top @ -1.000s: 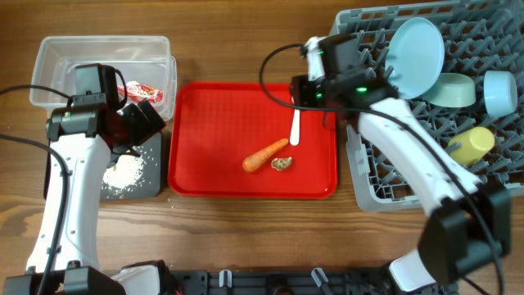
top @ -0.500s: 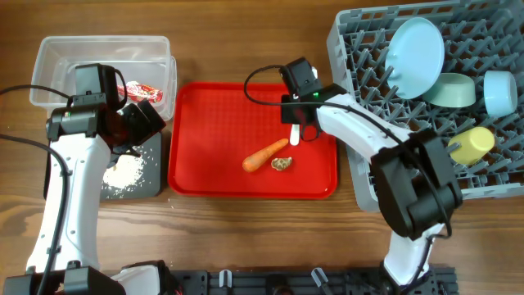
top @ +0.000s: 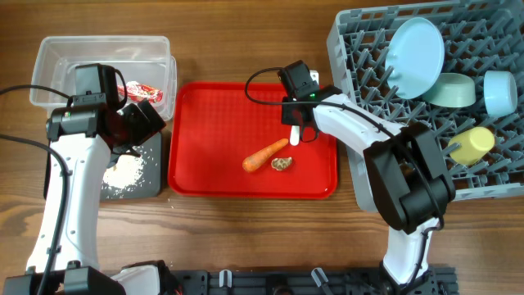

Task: Sort waste into correct bins and load items into the dishwasher rack
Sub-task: 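Move the right gripper to the white spoon and grasp it, then carry the white spoon right and drop it into the rack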

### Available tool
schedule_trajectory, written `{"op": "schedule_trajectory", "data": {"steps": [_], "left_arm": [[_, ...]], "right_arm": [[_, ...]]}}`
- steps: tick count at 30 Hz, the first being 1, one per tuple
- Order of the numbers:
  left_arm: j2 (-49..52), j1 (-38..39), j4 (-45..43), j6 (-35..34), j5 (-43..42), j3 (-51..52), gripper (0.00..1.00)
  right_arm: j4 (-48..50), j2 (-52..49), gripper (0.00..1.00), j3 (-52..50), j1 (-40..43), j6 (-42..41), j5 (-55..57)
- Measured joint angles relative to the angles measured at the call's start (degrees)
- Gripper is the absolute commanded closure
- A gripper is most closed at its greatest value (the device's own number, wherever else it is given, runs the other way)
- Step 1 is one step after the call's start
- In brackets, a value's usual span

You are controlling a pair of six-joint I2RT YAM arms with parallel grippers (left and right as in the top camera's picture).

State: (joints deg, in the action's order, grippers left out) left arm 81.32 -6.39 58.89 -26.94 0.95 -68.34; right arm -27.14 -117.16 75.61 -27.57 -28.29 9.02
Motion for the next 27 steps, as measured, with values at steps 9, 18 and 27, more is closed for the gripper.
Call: {"op": "schedule_trajectory", "data": {"steps": [9,18,27], "left_arm": [[0.0,0.0,0.0,0.0,0.0,0.0,0.00],[0.0,0.0,0.0,0.0,0.0,0.0,0.00],[0.0,0.0,0.0,0.0,0.0,0.0,0.00]], "right_arm": [[-1.3,0.0,0.87,0.2,0.0,-0.2,0.3],[-4.2,4.5,0.88,0.2,0.0,1.9,0.1],[-10.8,25.1,0.89,0.2,0.5,12.7,0.6]]}}
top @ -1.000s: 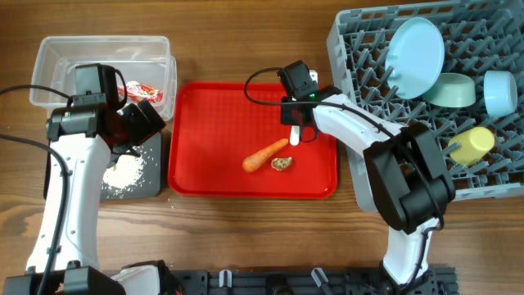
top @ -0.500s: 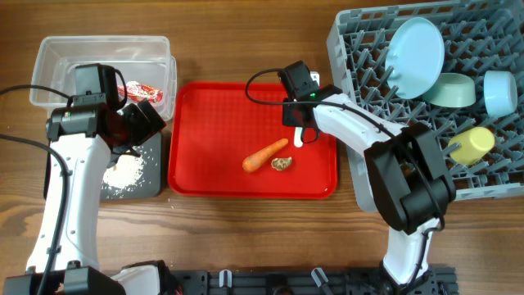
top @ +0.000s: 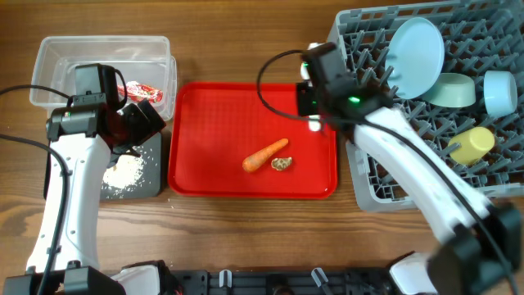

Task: Sort waste into correct bins and load items into the dishwasher rack
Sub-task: 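Carry the white spoon right and drop it into the rack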

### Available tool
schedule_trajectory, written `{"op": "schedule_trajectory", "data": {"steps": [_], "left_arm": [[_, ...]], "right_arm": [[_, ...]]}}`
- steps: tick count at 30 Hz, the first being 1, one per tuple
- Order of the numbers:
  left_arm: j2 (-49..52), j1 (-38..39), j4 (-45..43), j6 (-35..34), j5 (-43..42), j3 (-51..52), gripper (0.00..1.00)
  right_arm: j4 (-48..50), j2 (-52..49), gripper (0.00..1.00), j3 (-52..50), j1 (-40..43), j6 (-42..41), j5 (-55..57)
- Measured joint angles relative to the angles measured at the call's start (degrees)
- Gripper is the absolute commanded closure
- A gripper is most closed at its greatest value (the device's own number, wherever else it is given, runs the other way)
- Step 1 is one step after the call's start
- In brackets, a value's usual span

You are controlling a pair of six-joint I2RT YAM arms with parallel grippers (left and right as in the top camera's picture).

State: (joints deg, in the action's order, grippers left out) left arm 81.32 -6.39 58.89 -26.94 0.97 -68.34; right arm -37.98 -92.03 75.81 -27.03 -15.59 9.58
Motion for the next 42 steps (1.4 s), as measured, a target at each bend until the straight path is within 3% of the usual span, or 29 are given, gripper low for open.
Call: {"op": "schedule_trajectory", "data": {"steps": [8,15,33,36,42], "left_arm": [[0.0,0.0,0.0,0.0,0.0,0.0,0.00],[0.0,0.0,0.0,0.0,0.0,0.0,0.00],[0.0,0.0,0.0,0.0,-0.2,0.0,0.00],[0.0,0.0,0.0,0.0,-0.2,0.0,0.00],[0.0,0.0,0.0,0.0,-0.2,0.0,0.00]], "right_arm": [[-17.4,7.2,0.88,0.2,8.6,8.2,1.0],[-21.4,7.2,0.88,0.1,14.1,12.2,1.0],[-11.3,7.1,0.88,-14.4,15.5,13.4,1.0],[-9.4,7.1,0.78,-16.5,15.5,13.4,1.0],[-8.1,7.1,0.67,-18.8,15.6,13.7,1.2]]}}
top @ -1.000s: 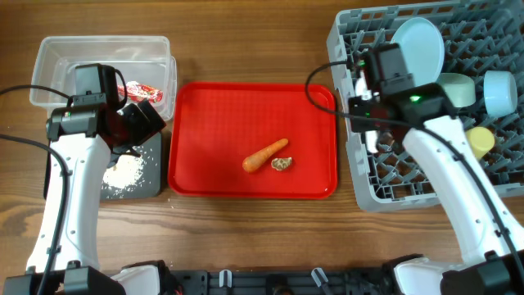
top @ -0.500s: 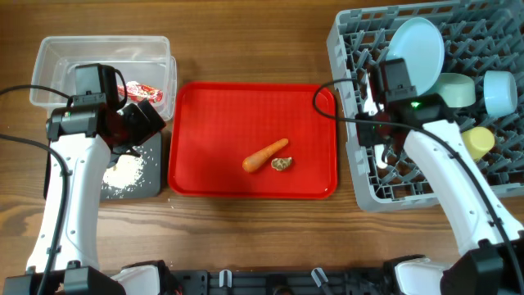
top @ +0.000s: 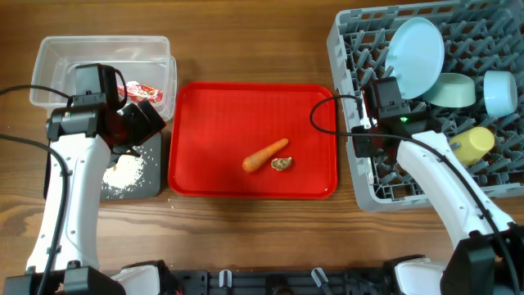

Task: Sort waste into correct bins and load items into the dishwasher rack
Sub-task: 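Carry the white spoon right and drop it into the rack, then reach the left gripper to the carrot on the red tray and grasp it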

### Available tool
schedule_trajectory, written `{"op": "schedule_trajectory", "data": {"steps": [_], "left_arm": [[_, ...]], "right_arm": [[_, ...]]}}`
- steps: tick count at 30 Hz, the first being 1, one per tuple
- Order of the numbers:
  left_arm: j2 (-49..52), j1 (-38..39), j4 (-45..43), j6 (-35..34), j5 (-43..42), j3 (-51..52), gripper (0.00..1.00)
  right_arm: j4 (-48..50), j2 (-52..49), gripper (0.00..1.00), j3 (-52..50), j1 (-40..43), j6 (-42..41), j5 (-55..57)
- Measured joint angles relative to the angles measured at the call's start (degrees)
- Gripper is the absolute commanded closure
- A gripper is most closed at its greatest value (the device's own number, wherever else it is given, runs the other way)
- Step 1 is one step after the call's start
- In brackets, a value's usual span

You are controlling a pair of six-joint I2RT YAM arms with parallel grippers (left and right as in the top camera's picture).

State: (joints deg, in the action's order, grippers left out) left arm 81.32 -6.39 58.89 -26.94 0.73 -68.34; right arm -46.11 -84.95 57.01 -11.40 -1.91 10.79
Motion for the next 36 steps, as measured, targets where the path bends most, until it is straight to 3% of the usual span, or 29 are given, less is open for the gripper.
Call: {"op": "schedule_trajectory", "data": {"steps": [8,11,18,24,36], "left_arm": [[0.0,0.6,-0.6,0.1,-1.7,0.0,0.00],[0.0,3.0,-2.0,1.2,-1.9,0.0,0.00],[0.0,13.9,-5.7,8.6,-2.3,0.0,0.00],[2.2,24.1,-8.2,16.7,-2.4,0.0,0.00],[16.4,38.8,-13.4,28.7,-2.4,0.0,0.00]], "right_arm": [[0.4,0.4,0.64,0.2,0.2,-3.2,0.2],[0.4,2.9,0.46,1.2,0.2,-4.2,-0.3],[1.6,15.7,0.24,3.7,0.2,-5.4,-1.0],[0.3,19.8,0.23,3.9,0.2,-5.7,-1.4],[-0.8,15.5,0.23,3.9,0.2,-5.8,-1.7]]}}
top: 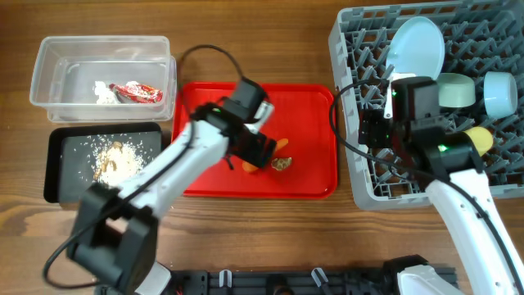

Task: Sort waste into correct bins and load items into the dishwasher rack
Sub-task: 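Reach the left gripper to the carrot on the red tray and grasp it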

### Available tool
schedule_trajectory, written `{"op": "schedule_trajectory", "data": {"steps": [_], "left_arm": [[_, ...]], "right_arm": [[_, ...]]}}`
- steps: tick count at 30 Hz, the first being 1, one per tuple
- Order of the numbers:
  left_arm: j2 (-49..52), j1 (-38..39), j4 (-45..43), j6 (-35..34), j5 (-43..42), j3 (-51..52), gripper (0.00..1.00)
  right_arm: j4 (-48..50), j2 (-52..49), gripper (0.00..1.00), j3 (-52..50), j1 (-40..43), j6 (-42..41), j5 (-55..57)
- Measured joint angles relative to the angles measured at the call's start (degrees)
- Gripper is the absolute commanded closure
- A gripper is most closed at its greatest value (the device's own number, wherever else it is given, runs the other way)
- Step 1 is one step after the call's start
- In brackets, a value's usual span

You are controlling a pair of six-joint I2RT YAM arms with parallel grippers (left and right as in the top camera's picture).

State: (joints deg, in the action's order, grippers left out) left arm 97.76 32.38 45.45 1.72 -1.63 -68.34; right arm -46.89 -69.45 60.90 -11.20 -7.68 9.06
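Observation:
An orange carrot and a brown scrap lie on the red tray. My left gripper is low over the carrot and covers most of it; its fingers look open. The grey dishwasher rack at the right holds a pale plate, a green bowl, a blue cup and a yellow cup. My right gripper is over the rack's left side; its fingers and anything in them are hidden among the tines.
At the back left, a clear bin holds a red wrapper. In front of it, a black tray holds pale crumbs. A cable arcs behind the red tray.
My left arm has left the black tray and now reaches across the red tray, its gripper over the carrot. My right gripper has moved from the rack's left edge to further over the rack.
My right gripper was on a small white utensil on the red tray beside the carrot, then carried it at the tray's right end, then reached the rack's left edge. The left arm stayed over the black tray throughout, and is now over the carrot.

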Motion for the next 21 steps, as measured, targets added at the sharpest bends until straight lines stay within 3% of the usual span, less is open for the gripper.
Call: {"op": "schedule_trajectory", "data": {"steps": [5,9,15,21], "left_arm": [[5.4,3.0,-1.9,2.4,0.0,0.0,0.03],[8.6,3.1,-2.1,3.2,0.0,0.0,0.20],[10.3,3.1,-2.3,3.6,0.0,0.0,0.29],[10.3,3.1,-2.4,3.6,0.0,0.0,0.48]], "right_arm": [[-0.4,-1.6,0.23,0.0,0.0,0.0,0.0],[-0.4,-1.6,0.23,0.0,0.0,0.0,0.0],[-0.4,-1.6,0.23,0.0,0.0,0.0,0.0],[-0.5,-1.6,0.22,0.0,0.0,0.0,0.0]]}}
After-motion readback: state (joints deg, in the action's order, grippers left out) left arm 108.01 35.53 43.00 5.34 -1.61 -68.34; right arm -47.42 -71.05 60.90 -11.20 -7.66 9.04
